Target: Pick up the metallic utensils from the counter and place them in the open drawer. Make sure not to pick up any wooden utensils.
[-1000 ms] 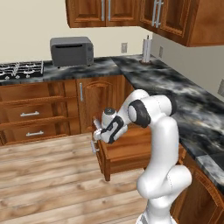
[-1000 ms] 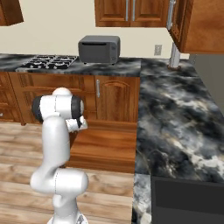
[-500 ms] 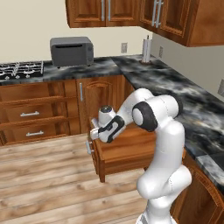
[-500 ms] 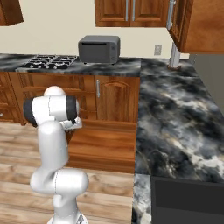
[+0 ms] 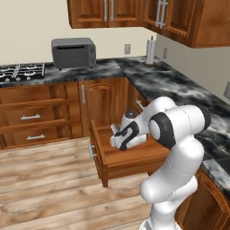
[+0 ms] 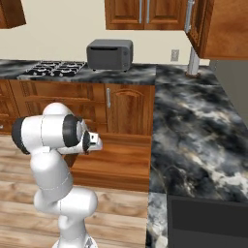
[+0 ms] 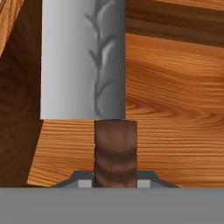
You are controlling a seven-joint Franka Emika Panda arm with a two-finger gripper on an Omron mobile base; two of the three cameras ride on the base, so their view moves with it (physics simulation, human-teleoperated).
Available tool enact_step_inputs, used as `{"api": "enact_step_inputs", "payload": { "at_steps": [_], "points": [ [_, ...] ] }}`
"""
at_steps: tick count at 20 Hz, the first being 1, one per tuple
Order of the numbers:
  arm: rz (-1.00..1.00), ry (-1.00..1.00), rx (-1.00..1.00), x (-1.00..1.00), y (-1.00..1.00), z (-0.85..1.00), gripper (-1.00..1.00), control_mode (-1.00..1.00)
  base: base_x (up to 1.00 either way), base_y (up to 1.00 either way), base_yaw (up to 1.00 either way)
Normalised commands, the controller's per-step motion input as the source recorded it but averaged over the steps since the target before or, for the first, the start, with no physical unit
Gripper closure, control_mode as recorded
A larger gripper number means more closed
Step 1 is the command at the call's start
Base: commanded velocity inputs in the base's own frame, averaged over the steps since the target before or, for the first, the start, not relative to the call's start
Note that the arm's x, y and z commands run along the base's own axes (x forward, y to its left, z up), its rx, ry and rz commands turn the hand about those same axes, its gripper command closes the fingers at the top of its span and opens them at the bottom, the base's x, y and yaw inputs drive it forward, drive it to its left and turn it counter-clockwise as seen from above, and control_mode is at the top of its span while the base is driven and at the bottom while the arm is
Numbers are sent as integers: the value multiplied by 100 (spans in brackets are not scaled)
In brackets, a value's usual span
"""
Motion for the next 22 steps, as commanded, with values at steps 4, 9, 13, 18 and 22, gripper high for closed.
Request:
{"api": "enact_step_inputs", "payload": {
  "at_steps": [4,9,13,18,22],
  "points": [
    [-9,10,4,15,-57,-3,100,-100,0,0,0],
    [-5,11,3,30,-39,-21,100,-100,0,0,0],
    [-1,7,1,22,-8,-47,100,-100,0,0,0],
    [0,2,0,22,0,-55,100,-100,0,0,0],
    [0,1,0,42,0,-45,100,-100,0,0,0]
  ]
}}
